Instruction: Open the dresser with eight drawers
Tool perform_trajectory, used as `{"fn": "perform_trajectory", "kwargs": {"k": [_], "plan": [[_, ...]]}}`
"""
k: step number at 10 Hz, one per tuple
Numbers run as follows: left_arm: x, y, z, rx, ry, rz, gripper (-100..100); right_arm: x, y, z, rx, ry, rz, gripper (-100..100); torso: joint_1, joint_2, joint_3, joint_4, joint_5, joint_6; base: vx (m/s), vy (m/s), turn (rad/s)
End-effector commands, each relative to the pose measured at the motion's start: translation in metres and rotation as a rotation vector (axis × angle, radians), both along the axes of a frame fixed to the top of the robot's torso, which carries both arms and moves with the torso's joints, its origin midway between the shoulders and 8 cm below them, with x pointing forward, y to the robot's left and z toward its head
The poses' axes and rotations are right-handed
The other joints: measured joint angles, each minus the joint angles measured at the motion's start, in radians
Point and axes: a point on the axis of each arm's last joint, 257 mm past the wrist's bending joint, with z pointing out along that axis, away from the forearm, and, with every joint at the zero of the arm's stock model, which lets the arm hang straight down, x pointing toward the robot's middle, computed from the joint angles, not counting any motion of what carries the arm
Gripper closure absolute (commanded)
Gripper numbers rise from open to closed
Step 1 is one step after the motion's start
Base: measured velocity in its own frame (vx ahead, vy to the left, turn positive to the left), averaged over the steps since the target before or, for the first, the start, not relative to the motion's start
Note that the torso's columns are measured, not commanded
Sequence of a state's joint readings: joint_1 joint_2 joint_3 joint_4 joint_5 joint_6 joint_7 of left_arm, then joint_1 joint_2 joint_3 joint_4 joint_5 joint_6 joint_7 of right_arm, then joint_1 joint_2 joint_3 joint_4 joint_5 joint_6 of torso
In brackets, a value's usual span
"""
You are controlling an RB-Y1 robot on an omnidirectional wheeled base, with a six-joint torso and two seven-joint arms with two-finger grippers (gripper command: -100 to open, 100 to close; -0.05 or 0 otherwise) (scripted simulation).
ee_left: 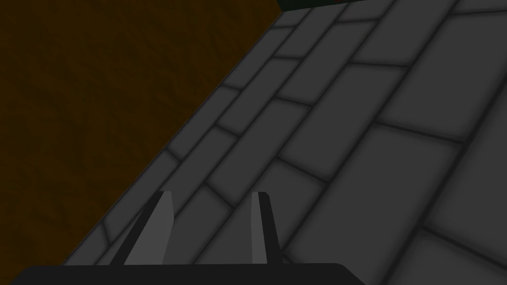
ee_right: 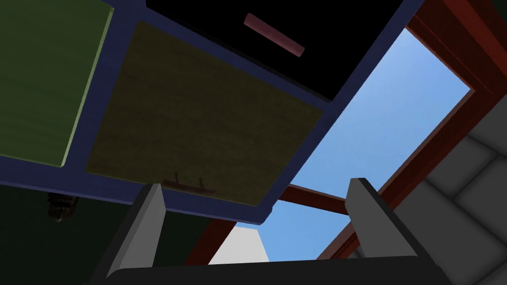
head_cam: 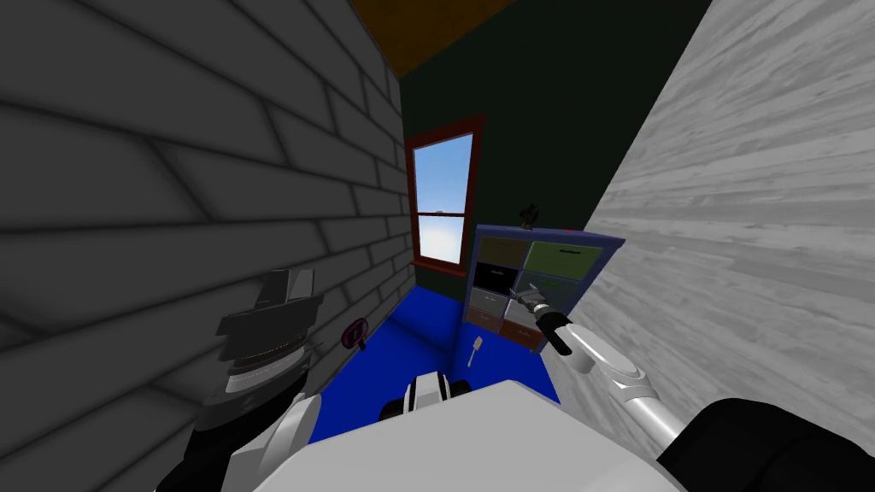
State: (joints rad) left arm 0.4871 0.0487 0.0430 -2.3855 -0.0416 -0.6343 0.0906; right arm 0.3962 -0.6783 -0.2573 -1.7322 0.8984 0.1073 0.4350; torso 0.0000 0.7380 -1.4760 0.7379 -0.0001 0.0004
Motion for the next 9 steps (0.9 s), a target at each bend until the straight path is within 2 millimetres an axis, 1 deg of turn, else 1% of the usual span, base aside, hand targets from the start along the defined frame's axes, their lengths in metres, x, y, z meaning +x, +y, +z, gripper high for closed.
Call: {"fn": "perform_trajectory", "kwargs": {"k": [1, 2, 3, 4, 5, 6, 7, 8, 9], "plan": [[0.000, 0.000, 0.000, 0.000, 0.000, 0.000, 0, -0.001, -0.043, 0.008, -0.139, 0.051, -0.078, -100, 0.000, 0.000, 0.000, 0.000, 0.000, -0.001, 0.064, 0.046, 0.170], [0.000, 0.000, 0.000, 0.000, 0.000, 0.000, 0, -0.002, -0.047, 0.007, -0.143, 0.055, -0.087, -100, 0.001, -0.001, -0.001, 0.000, 0.000, -0.001, 0.052, 0.039, 0.052], [0.000, 0.000, 0.000, 0.000, 0.000, 0.000, 0, -0.003, -0.066, 0.015, -0.205, 0.071, -0.122, -100, 0.000, 0.000, 0.000, 0.000, 0.000, 0.000, 0.049, 0.040, 0.085], [0.000, 0.000, 0.000, 0.000, 0.000, 0.000, 0, -0.004, -0.068, 0.013, -0.204, 0.075, -0.126, -100, 0.000, 0.000, 0.000, 0.000, 0.000, 0.000, 0.035, 0.027, 0.075], [0.000, 0.000, 0.000, 0.000, 0.000, 0.000, 0, -0.007, -0.088, 0.021, -0.264, 0.093, -0.164, -100, -0.001, 0.001, 0.001, 0.000, 0.000, 0.000, 0.038, 0.037, 0.120], [0.000, 0.000, 0.000, 0.000, 0.000, 0.000, 0, -0.007, -0.088, 0.021, -0.264, 0.093, -0.164, -100, 0.000, 0.001, 0.000, 0.000, 0.000, -0.001, 0.034, 0.027, 0.052], [0.000, 0.000, 0.000, 0.000, 0.000, 0.000, 0, -0.009, -0.107, 0.030, -0.321, 0.109, -0.202, -100, 0.000, 0.000, 0.000, 0.000, 0.000, 0.000, 0.037, 0.031, 0.106], [0.000, 0.000, 0.000, 0.000, 0.000, 0.000, 0, -0.009, -0.107, 0.030, -0.321, 0.109, -0.202, -100, 0.000, 0.000, 0.000, 0.000, 0.000, -0.001, 0.029, 0.019, 0.063], [0.000, 0.000, 0.000, 0.000, 0.000, 0.000, 0, -0.012, -0.125, 0.041, -0.375, 0.122, -0.240, -100, -0.001, 0.000, 0.000, 0.000, 0.000, 0.000, 0.040, 0.029, 0.097]]}}
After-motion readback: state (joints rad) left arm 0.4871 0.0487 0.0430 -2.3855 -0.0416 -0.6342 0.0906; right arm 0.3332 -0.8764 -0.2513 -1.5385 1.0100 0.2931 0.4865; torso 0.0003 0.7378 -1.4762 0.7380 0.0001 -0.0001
